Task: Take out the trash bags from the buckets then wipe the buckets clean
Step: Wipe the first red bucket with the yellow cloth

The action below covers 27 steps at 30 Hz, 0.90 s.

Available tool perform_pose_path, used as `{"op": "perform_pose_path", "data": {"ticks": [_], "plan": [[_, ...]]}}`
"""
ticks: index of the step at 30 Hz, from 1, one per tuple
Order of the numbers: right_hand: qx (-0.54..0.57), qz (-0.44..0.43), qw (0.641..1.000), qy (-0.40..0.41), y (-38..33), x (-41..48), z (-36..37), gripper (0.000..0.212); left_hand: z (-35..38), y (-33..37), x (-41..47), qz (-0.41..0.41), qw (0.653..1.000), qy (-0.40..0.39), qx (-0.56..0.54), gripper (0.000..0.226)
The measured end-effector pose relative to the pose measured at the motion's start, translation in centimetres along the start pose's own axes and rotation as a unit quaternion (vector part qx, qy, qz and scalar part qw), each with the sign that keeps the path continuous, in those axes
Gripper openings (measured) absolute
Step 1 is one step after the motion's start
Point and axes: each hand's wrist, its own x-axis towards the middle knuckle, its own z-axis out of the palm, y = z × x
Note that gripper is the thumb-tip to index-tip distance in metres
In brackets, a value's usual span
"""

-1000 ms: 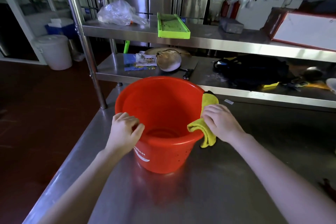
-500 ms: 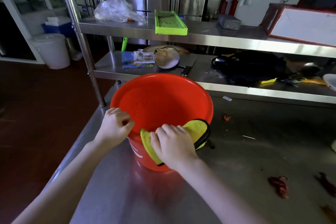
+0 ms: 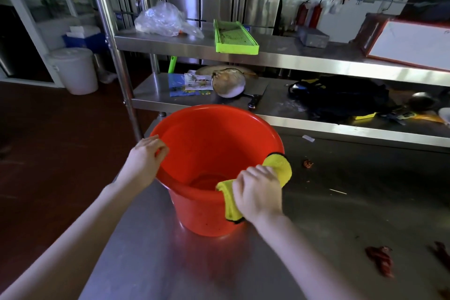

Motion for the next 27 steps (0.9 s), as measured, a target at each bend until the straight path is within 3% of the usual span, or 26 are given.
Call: {"op": "perform_pose_path", "data": {"ticks": [3,6,11,18,22,24,27], "plan": [[-0.023,0.014,0.999,-0.018,-5.6,0.2,0.9,0.032,2.0,3.8,-2.5,0.012,0.999,0.024,0.027,0.03],[-0.032,-0.008,0.998,-0.048,-8.0,0.4,1.3,0.033,3.0,5.8,-5.3,-0.01,0.996,0.078,-0.04,0.043],[0.016,-0.12,0.992,-0.036,-3.5,0.4,0.5,0.034,2.5,4.6,-6.1,0.09,0.993,0.079,-0.006,0.034],[0.031,-0.124,0.973,-0.193,7.0,5.1,-1.1,0.03,2.1,4.3,-4.4,0.092,0.994,0.054,-0.001,0.046],[0.017,-0.07,0.985,-0.156,6.8,4.6,-0.1,0.034,2.0,4.6,-3.8,0.068,0.996,0.035,0.038,0.044],[0.017,-0.012,0.995,-0.101,4.1,3.1,0.2,0.043,2.2,4.8,-3.6,0.06,0.995,0.03,0.068,0.037],[-0.002,0.009,1.0,-0.025,-1.7,0.5,0.6,0.035,2.3,4.5,-3.3,0.052,0.995,0.015,0.083,0.033]]}}
